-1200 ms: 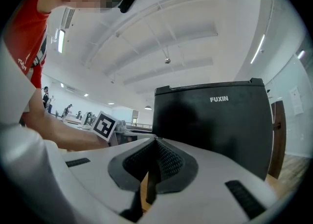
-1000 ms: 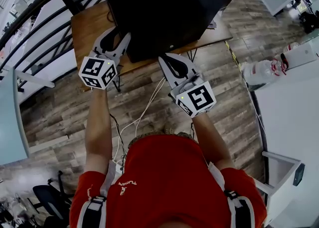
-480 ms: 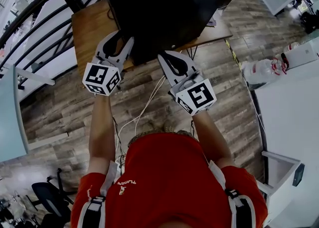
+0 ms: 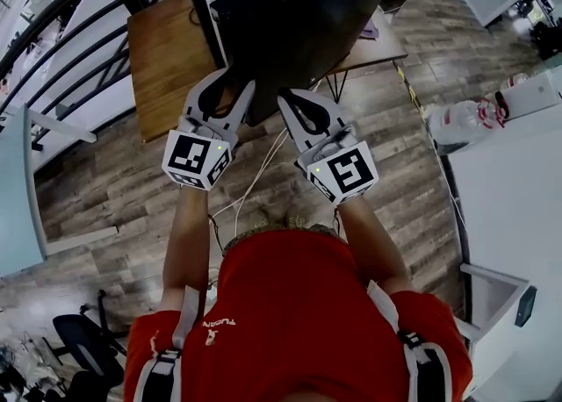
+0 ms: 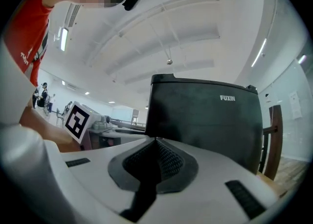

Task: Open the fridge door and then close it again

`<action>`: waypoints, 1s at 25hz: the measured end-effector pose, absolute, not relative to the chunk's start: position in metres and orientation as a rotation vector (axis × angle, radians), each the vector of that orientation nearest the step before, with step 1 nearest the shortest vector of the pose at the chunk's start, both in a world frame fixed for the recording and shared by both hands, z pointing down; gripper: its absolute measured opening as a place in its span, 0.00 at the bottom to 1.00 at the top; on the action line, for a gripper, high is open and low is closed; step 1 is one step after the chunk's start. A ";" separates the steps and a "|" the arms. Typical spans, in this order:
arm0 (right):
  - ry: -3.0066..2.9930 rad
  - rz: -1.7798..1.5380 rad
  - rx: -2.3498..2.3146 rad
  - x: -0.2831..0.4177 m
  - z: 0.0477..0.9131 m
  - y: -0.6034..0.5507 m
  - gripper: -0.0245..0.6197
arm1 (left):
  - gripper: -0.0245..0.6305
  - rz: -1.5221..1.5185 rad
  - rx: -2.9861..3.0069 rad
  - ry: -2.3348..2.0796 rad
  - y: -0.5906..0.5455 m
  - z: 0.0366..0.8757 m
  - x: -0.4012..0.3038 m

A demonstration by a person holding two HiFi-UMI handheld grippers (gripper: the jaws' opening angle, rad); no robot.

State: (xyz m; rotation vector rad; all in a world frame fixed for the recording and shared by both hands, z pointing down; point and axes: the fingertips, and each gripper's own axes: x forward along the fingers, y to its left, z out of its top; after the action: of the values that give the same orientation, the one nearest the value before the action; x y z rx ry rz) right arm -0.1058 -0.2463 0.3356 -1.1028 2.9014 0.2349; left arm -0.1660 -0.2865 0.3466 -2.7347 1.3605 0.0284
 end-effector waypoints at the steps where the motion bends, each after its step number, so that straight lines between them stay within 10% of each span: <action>1: 2.895 0.229 -1.121 -0.101 0.337 -0.245 0.08 | 0.26 0.038 -2.744 1.355 -0.282 0.347 -0.162; 13: 2.764 0.201 -1.311 -0.055 0.330 -0.203 0.10 | 0.25 0.082 -2.827 1.138 -0.218 0.349 -0.103; 25: 2.664 0.185 -1.379 -0.001 0.297 -0.168 0.44 | 0.20 0.066 -2.831 0.998 -0.166 0.347 -0.016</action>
State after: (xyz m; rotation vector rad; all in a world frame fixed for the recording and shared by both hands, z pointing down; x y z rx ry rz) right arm -0.0013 -0.1681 0.2971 -1.3786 2.6635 0.1845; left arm -0.0156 -0.1656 0.3474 -2.8313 0.9985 0.0660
